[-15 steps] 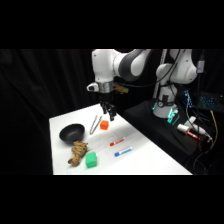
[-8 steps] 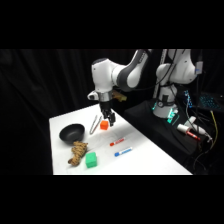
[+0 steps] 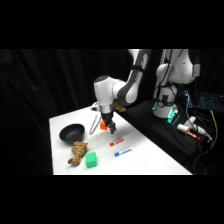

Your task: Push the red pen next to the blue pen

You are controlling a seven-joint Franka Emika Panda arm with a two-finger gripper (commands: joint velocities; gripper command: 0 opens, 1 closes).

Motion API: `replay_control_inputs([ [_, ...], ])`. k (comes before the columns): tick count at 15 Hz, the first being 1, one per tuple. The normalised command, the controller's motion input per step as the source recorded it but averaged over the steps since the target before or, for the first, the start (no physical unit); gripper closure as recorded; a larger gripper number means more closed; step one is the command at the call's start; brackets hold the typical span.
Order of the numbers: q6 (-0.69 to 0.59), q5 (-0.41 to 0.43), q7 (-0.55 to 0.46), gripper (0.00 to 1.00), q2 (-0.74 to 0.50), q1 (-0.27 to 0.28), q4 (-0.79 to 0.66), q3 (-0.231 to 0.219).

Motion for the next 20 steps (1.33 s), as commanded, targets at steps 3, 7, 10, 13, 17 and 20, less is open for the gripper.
replay_control_inputs([
  [3,0.17,-0.010,0.04,0.00,0.15,-0.025,0.02,0.036],
  [7,0.15,0.002,0.03,0.00,0.10,-0.029,0.02,0.054],
  [10,0.18,0.022,0.01,0.00,0.09,-0.052,0.01,0.061],
  [13,0.18,0.055,-0.02,0.00,0.10,-0.093,0.02,0.077],
  [17,0.16,0.058,-0.01,0.00,0.10,-0.094,0.03,0.082],
  [20,0.11,0.020,0.04,0.00,0.04,-0.032,0.01,0.067],
])
